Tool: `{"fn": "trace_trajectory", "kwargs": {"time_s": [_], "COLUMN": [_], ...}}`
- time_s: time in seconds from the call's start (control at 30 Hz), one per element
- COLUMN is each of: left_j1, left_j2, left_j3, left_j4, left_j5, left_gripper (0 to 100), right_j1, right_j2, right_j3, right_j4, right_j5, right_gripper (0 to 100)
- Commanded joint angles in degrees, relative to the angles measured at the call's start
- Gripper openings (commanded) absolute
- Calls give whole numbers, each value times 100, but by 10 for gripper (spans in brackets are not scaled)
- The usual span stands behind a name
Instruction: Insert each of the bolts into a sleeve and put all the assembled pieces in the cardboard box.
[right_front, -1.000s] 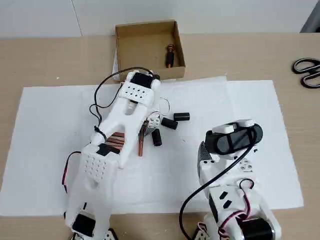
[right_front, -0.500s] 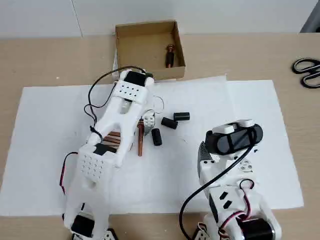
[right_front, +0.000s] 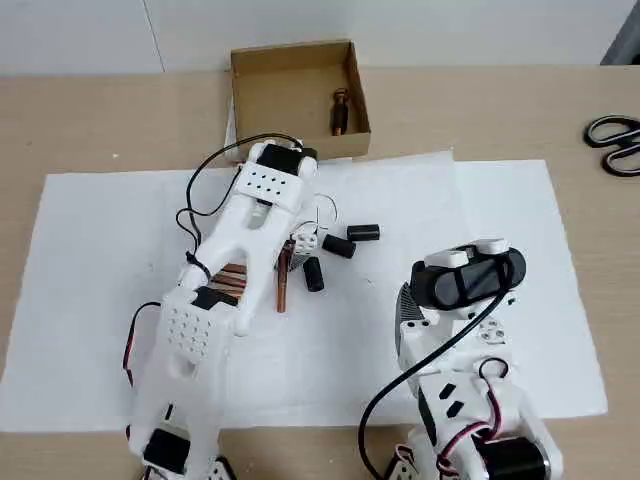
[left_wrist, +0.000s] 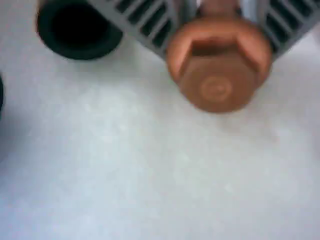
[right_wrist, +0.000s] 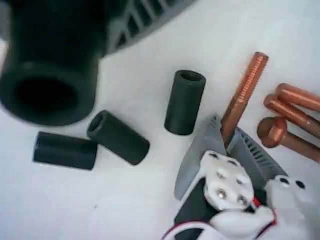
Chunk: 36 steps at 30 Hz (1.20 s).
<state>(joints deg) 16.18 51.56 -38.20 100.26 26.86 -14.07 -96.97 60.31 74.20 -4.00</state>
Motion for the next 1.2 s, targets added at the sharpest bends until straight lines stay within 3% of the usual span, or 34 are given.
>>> {"fn": "trace_trajectory", "kwargs": {"time_s": [0.0, 0.5, 0.73, 1.17], "left_j1": [-88, -62, -62, 695], "left_j2": [-299, -4800, -6101, -10180], "left_j3": [57, 57, 796, 3248], "left_j4": [9, 9, 9, -387], "left_j5": [-18, -18, 325, 642], "left_gripper": [6, 6, 6, 6], "right_j1": [22, -4, -1156, -2325], "right_j2": [-48, -48, -48, -48], "right_j3": [-352, -360, -369, -580], "right_j4": [-48, -48, -48, 4], "right_j5": [-44, -9, -360, -457], "right_gripper": [5, 5, 4, 4]}}
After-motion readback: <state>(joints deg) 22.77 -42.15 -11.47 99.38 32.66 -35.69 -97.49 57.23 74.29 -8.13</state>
